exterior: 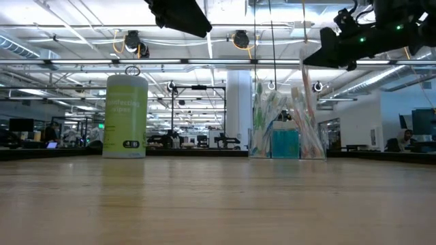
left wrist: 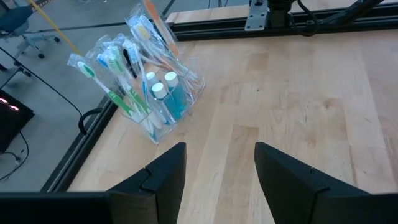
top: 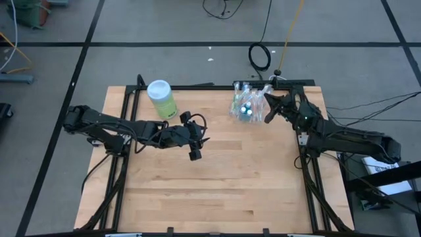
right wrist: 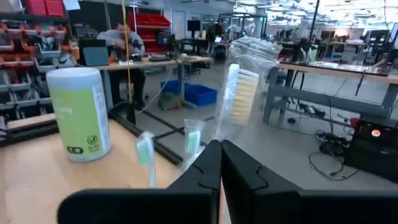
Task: Pick & Place toothbrushing station
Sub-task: Put the orange toothbrush into the transparent organizer, then return to Home Position
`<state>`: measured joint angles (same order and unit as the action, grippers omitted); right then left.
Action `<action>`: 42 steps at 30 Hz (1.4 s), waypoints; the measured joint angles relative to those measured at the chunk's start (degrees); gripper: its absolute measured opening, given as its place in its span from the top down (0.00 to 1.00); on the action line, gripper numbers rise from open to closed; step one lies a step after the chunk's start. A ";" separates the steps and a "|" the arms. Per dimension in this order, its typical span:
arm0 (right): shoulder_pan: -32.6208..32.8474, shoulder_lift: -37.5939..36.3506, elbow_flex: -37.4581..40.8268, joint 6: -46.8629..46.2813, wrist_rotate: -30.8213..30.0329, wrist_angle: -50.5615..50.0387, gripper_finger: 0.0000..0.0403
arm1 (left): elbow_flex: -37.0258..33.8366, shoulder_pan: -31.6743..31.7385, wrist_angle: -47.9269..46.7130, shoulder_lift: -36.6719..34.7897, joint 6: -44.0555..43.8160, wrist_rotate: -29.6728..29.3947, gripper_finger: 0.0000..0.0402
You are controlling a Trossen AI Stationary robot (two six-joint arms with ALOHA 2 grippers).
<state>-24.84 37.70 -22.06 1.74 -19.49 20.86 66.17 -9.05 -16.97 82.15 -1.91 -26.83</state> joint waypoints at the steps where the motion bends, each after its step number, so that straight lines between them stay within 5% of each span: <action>1: 0.00 -0.04 0.00 0.04 0.04 0.50 1.00 | 0.00 0.04 0.00 0.00 0.01 0.00 0.51; 20: 0.20 1.55 0.07 -6.96 0.23 -27.29 1.00 | 0.00 0.04 0.01 0.00 -0.09 0.00 0.51; 27: 0.20 1.55 0.07 -6.89 1.91 -27.61 0.99 | 0.00 0.03 -0.66 -0.94 0.85 -0.17 0.51; 37: 0.20 -0.63 0.07 -6.90 1.71 -31.60 0.80 | 0.02 -1.59 -8.50 -6.43 -4.04 -0.29 0.51; 42: 0.20 -5.44 -1.81 -10.15 2.58 -47.22 0.73 | 0.02 -3.56 -14.01 -9.92 -5.77 -1.73 0.51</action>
<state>-24.64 32.26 -23.87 -8.41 -16.91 -26.35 66.19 -12.62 -30.98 72.23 -7.69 -28.56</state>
